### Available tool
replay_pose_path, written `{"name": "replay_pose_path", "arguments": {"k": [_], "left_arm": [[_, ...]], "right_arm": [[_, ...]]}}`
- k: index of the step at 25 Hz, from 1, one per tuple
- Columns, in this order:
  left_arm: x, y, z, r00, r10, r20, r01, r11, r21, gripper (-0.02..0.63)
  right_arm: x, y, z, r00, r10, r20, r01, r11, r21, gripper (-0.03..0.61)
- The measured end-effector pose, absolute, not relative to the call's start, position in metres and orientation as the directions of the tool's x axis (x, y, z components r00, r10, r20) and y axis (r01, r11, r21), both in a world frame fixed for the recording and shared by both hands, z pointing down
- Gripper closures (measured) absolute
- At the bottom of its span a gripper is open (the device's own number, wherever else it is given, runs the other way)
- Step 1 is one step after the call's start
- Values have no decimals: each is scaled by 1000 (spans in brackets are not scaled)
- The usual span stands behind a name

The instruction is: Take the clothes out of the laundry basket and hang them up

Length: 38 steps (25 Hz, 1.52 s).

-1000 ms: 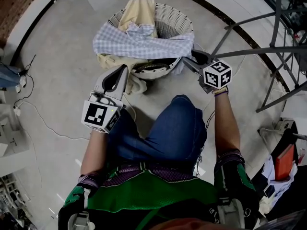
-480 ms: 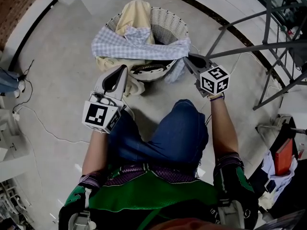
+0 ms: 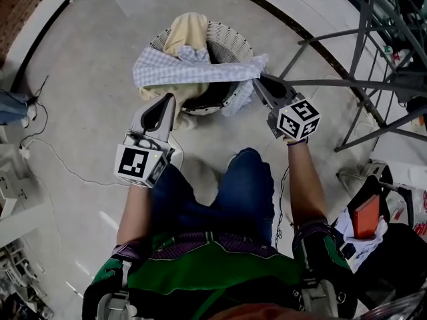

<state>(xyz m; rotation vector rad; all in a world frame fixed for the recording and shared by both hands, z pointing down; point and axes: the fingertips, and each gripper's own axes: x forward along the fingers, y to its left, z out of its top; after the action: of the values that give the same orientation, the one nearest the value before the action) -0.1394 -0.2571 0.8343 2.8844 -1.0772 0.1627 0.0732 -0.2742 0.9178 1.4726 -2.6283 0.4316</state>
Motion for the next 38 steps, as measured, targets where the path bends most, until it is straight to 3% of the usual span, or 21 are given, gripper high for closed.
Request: {"name": "replay_pose_path", "arguments": {"k": [11,23,32,38], "left_arm": [[-148,-244,638,736,-663,140,-672,-740,26,595],[-195,-195,429,729,-680,81,-680,-732,-30,595],[-249,-141,354,765,-644,-26,-644,-762,-74,595],[-253,-111,334,820,-572,15,-570,-819,-71,595]], "right_arm": [[42,-263,705,-577,-771,270,-816,556,-158,541],[19,-216,472,-526,-825,206,-850,511,-126,541],[12,-160,365,-350,-930,113,-936,342,-85,541],[8,-120,326,-252,-967,34,-953,242,-181,541]]}}
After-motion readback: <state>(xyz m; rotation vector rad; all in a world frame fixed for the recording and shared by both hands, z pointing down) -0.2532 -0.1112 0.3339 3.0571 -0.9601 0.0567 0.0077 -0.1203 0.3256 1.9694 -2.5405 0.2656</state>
